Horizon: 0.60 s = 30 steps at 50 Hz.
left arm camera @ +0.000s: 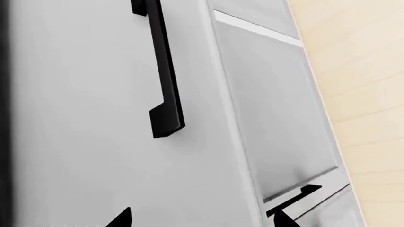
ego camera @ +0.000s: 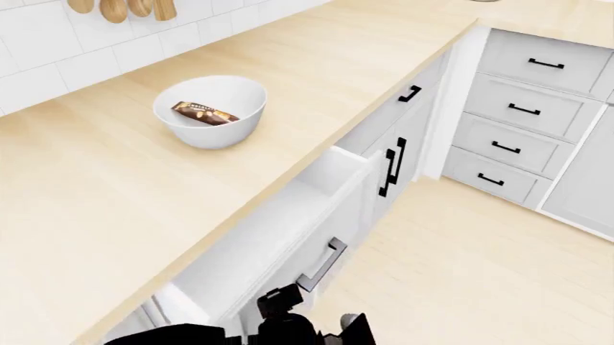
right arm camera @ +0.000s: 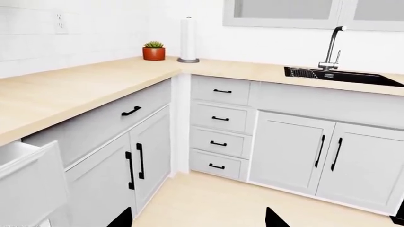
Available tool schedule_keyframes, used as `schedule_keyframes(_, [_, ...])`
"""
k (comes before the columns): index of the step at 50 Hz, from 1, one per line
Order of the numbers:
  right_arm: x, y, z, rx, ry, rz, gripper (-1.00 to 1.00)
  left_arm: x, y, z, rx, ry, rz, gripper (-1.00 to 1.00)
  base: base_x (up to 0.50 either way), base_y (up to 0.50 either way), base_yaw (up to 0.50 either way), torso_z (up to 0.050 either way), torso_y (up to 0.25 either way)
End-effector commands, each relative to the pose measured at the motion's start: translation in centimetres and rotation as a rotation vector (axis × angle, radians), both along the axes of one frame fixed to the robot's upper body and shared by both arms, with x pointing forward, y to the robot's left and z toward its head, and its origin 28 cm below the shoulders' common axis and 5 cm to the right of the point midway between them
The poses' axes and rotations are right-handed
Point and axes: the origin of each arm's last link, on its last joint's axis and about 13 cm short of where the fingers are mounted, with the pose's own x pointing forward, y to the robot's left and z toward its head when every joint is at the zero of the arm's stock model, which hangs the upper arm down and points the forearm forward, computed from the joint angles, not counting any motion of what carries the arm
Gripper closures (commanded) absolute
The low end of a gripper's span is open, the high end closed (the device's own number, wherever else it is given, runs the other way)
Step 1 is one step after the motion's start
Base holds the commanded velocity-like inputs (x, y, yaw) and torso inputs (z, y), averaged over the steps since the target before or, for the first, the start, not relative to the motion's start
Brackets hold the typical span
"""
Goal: Place the bar in the bowl and close the drawer.
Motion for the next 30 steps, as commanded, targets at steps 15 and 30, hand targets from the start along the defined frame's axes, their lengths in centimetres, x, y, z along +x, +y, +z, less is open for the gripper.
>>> schedule_keyframes(15, [1.5,1.0,0.7,-0.025,-0.005,0.056,-1.00,3.1,1.3,0.5,0.125,-0.147,0.038,-1.00,0.00,0.00,0.00,0.001,0.001])
schedule_keyframes(30, [4.4,1.6,1.0,-0.037,-0.004,0.138,-1.00,4.6,2.0,1.0,0.135,-0.081,0.030,-1.00,0.00,0.00,0.00,0.000,0.001])
